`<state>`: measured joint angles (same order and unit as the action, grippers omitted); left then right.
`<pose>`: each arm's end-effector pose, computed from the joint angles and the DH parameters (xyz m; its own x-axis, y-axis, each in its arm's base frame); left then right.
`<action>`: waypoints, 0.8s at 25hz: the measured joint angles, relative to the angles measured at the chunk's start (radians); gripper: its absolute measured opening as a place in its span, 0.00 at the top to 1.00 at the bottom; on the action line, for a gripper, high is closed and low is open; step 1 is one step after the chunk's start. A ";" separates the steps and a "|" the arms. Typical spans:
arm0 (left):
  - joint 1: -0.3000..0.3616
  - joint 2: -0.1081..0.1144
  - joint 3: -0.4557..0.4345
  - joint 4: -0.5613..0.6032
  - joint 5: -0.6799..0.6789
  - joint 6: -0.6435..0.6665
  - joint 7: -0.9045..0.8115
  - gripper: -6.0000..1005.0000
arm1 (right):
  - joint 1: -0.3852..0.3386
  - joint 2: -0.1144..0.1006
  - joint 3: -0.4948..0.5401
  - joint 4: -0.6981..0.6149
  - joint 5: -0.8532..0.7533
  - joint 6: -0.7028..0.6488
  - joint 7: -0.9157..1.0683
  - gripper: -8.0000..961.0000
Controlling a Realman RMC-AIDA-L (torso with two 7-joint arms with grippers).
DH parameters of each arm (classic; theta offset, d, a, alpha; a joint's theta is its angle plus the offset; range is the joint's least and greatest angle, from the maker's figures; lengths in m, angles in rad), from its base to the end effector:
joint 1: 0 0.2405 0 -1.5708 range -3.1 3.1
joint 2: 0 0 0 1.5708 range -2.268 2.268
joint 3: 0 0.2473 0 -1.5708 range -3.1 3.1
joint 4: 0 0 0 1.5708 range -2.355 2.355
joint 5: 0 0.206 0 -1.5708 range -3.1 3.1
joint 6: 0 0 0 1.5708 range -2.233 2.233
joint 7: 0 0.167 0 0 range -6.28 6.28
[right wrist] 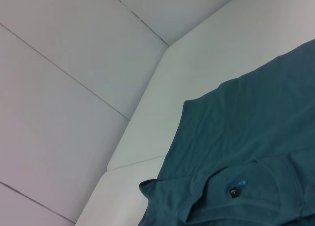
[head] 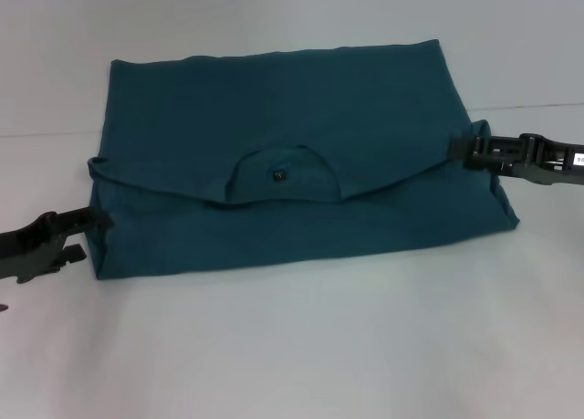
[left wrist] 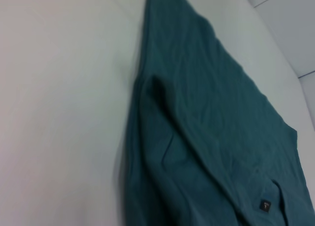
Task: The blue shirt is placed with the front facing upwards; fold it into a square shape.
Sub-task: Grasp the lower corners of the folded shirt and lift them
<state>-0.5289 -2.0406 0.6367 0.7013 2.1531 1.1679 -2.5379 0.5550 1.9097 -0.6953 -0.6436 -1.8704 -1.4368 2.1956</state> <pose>-0.3117 0.3778 0.0213 -0.1086 0.7825 0.6131 0.9940 0.0791 0.0751 0.2637 0.3802 0.0632 0.2275 -0.7511 -0.6197 -0.9232 -0.3688 0.1080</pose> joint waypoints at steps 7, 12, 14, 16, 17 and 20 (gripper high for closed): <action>-0.025 -0.016 0.017 -0.044 -0.009 -0.097 0.139 0.22 | -0.003 0.001 0.009 0.008 0.001 0.019 -0.013 0.36; -0.040 -0.018 0.022 -0.079 -0.004 -0.133 0.215 0.22 | -0.005 0.002 0.017 0.009 0.001 0.019 -0.015 0.37; -0.038 -0.018 0.024 -0.082 -0.004 -0.144 0.219 0.22 | -0.008 0.002 0.018 0.009 0.001 0.019 -0.016 0.37; -0.035 -0.018 0.031 -0.083 -0.004 -0.143 0.222 0.22 | -0.011 0.002 0.020 0.009 0.001 0.019 -0.016 0.37; -0.033 -0.019 0.036 -0.083 -0.004 -0.140 0.224 0.22 | -0.012 0.002 0.021 0.009 0.001 0.019 -0.016 0.37; -0.032 -0.023 0.045 -0.083 -0.004 -0.132 0.225 0.22 | -0.015 0.002 0.025 0.009 0.002 0.019 -0.016 0.38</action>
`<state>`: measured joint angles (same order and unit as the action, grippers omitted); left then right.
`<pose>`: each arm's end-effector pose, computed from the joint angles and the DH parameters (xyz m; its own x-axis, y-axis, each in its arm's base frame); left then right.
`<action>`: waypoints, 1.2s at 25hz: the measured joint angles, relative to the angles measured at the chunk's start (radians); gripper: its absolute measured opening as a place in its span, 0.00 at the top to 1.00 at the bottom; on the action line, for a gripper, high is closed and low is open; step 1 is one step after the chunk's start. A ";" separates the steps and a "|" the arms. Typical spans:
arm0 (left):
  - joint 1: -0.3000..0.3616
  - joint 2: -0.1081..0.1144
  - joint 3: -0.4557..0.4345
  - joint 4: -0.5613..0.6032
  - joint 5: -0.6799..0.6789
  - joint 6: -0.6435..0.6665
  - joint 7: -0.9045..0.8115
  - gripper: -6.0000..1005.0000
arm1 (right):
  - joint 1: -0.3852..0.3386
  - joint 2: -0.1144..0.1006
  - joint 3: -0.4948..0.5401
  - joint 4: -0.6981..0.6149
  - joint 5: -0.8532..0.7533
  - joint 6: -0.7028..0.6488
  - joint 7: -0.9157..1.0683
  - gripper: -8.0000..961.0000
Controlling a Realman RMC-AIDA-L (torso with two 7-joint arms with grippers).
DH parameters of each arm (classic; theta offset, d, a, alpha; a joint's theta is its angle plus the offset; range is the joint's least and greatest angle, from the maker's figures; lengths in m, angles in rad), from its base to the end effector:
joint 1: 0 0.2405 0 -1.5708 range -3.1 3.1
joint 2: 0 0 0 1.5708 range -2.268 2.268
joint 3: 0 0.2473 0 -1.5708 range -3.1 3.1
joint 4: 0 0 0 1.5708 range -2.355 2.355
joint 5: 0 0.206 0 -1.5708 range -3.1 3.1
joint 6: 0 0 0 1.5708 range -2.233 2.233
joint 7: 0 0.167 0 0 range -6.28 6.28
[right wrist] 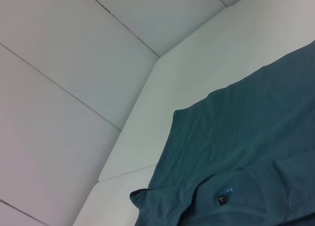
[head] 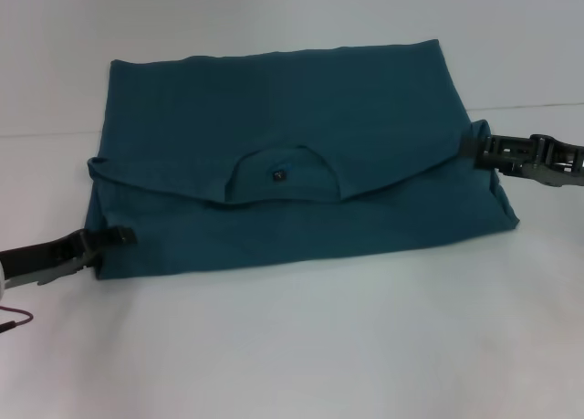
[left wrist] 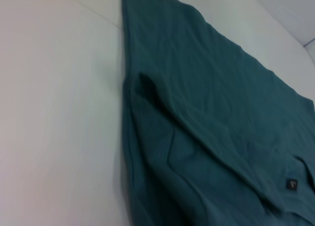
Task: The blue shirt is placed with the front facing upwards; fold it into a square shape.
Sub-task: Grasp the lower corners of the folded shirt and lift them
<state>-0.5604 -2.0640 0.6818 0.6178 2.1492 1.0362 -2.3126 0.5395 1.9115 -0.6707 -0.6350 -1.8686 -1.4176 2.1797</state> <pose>-0.3130 0.3845 -0.0057 0.0944 0.7851 0.6122 0.9949 -0.0523 -0.0864 0.2730 0.3787 0.0662 0.2052 -0.7359 -0.6453 -0.9327 -0.3468 0.0989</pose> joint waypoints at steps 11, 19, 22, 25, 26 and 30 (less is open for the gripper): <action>-0.013 -0.008 0.028 -0.013 0.008 0.012 -0.012 0.22 | -0.011 0.000 0.019 0.000 0.005 -0.003 0.000 0.39; -0.019 -0.008 0.041 -0.002 0.043 0.000 -0.063 0.43 | -0.015 0.001 0.031 0.002 0.004 -0.009 0.000 0.40; -0.019 -0.009 0.040 0.003 0.043 0.001 -0.065 0.48 | -0.015 0.001 0.028 0.002 0.000 -0.009 0.002 0.41; -0.019 -0.009 0.040 0.006 0.043 0.005 -0.065 0.53 | -0.015 0.001 0.024 0.002 -0.002 -0.005 0.005 0.41; -0.019 -0.009 0.040 0.007 0.043 0.009 -0.065 0.55 | -0.015 0.000 0.024 0.002 -0.005 -0.004 0.006 0.41; -0.022 -0.002 0.039 0.009 0.041 0.030 -0.063 0.68 | -0.008 -0.004 0.027 0.002 -0.045 0.001 0.021 0.42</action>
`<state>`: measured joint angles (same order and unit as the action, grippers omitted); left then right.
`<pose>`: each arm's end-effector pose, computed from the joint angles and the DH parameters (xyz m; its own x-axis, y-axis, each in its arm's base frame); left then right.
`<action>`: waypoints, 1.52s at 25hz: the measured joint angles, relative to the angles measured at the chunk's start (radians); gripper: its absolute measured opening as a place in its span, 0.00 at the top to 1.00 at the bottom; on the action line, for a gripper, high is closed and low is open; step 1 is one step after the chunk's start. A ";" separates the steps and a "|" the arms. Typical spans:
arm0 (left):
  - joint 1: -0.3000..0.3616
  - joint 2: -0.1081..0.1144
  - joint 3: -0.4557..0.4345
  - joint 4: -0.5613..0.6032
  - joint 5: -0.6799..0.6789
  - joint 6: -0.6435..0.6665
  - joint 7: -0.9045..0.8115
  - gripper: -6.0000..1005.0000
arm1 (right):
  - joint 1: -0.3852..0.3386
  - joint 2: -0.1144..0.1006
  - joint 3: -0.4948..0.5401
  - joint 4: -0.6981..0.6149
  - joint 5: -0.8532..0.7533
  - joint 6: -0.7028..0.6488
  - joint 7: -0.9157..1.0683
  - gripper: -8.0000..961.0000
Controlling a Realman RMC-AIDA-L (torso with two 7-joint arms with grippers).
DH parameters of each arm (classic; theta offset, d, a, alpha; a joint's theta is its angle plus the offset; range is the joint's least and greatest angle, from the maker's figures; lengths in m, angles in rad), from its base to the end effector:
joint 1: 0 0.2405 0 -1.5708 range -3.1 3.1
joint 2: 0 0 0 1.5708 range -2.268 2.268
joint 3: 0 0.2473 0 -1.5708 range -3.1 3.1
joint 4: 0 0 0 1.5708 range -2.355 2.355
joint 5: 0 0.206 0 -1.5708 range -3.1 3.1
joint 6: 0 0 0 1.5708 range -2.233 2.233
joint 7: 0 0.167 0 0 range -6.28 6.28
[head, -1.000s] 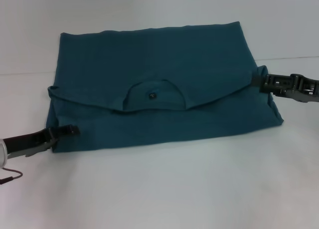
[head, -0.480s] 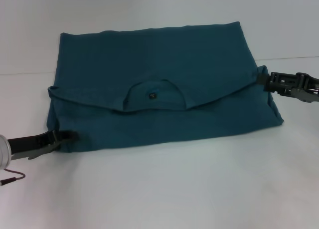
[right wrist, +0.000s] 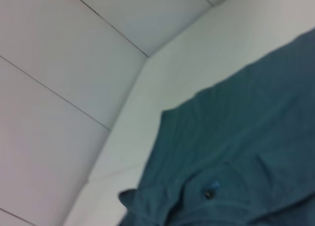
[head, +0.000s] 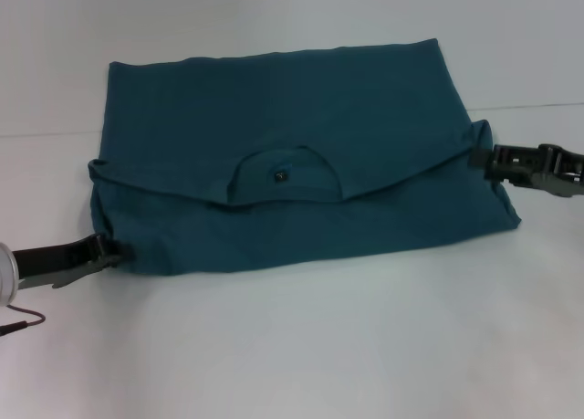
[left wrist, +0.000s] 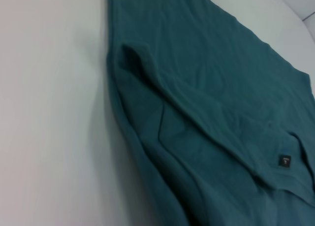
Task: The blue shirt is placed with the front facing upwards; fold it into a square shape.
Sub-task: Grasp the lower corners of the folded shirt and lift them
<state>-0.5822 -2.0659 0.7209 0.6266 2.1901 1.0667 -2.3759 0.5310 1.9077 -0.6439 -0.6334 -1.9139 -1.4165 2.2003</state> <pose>-0.3022 0.3845 -0.0145 0.0989 0.8248 0.5567 0.9945 -0.0630 -0.0833 0.2834 0.3749 0.0678 0.1820 -0.7502 -0.6356 -0.9478 -0.3059 0.0897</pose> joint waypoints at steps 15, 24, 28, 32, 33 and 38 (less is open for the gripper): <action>-0.048 0.067 -0.097 0.005 0.002 0.161 -0.055 0.96 | 0.137 -0.113 -0.011 -0.025 -0.426 0.045 0.277 0.44; -0.060 0.066 -0.101 0.001 -0.008 0.153 -0.057 0.96 | 0.215 -0.070 -0.030 -0.029 -0.618 0.156 0.273 0.45; -0.060 0.065 -0.101 0.001 -0.010 0.153 -0.058 0.96 | 0.216 -0.038 -0.073 -0.027 -0.638 0.228 0.258 0.45; -0.059 0.063 -0.101 0.001 -0.010 0.151 -0.058 0.96 | 0.216 -0.009 -0.102 -0.021 -0.644 0.281 0.234 0.46; -0.059 0.063 -0.102 0.001 -0.010 0.151 -0.058 0.96 | 0.216 -0.003 -0.109 -0.020 -0.644 0.291 0.230 0.46; -0.058 0.062 -0.103 0.001 -0.010 0.149 -0.058 0.96 | 0.216 0.018 -0.152 -0.017 -0.644 0.340 0.228 0.46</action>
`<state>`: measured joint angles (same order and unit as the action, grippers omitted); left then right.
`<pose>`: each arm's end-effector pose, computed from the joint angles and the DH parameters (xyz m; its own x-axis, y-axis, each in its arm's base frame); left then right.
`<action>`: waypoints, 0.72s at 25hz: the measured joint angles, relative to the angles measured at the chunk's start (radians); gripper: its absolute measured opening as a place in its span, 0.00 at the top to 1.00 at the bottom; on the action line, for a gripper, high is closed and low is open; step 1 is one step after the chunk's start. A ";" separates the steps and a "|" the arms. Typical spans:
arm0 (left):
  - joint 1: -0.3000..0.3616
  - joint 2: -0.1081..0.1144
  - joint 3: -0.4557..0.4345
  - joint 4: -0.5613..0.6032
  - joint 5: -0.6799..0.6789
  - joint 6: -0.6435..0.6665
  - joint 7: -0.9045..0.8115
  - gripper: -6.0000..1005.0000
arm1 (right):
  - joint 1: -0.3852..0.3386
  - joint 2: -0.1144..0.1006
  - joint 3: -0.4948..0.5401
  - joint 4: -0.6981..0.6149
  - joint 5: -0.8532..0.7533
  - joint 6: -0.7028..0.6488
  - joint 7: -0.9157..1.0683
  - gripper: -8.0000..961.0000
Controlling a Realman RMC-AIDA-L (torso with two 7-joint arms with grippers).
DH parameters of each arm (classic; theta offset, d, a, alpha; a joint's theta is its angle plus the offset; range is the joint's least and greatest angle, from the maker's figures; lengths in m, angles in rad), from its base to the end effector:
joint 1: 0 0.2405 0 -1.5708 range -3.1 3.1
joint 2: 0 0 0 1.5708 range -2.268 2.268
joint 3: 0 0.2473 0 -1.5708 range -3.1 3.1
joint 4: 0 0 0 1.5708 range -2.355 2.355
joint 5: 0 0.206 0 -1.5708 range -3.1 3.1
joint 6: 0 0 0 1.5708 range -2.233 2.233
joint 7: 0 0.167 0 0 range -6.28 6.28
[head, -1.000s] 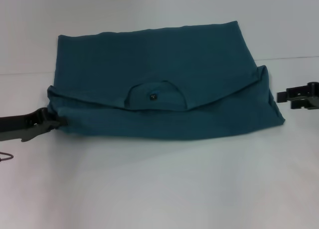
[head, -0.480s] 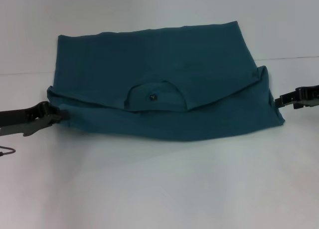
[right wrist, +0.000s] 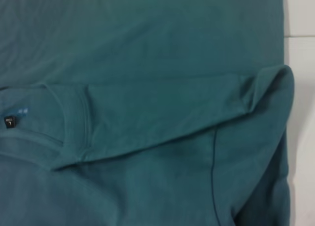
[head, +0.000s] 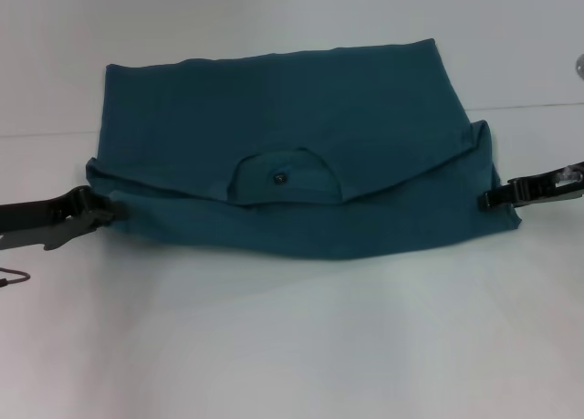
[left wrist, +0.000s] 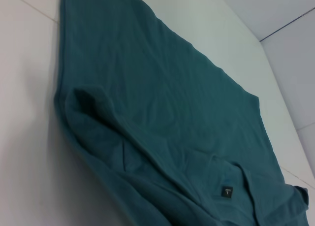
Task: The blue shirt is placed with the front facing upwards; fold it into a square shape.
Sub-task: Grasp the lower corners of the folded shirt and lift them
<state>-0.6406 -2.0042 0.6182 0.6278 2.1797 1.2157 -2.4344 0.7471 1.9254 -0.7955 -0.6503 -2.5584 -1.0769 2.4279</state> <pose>-0.2801 0.3991 0.0183 0.0483 0.8242 0.5642 0.9961 -0.0817 0.0341 0.3012 0.4292 0.0450 0.4247 -0.8430 -0.3300 -0.8397 -0.2306 -0.4916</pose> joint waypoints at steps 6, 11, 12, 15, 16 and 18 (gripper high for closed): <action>0.002 -0.001 -0.002 -0.001 -0.003 -0.004 0.000 0.96 | -0.002 0.011 -0.041 0.005 -0.001 0.033 0.007 0.47; 0.002 -0.001 -0.002 -0.002 -0.003 -0.004 0.000 0.96 | -0.002 0.023 -0.045 0.011 -0.041 0.057 0.009 0.48; 0.001 -0.001 -0.002 -0.003 -0.003 -0.004 0.000 0.96 | 0.000 0.027 -0.045 0.014 -0.053 0.064 0.009 0.48; 0.000 -0.001 -0.002 -0.003 -0.004 -0.004 0.000 0.96 | 0.005 0.040 -0.045 0.016 -0.074 0.080 0.009 0.48; 0.000 -0.002 -0.001 -0.003 -0.004 -0.004 0.000 0.96 | 0.008 0.042 -0.045 0.018 -0.077 0.082 0.010 0.48; 0.000 -0.002 -0.001 -0.004 -0.008 -0.004 0.000 0.96 | 0.013 0.044 -0.043 0.024 -0.079 0.086 0.010 0.49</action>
<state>-0.6408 -2.0064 0.6167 0.6243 2.1717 1.2121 -2.4345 0.7600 1.9696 -0.8387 -0.6264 -2.6372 -0.9904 2.4382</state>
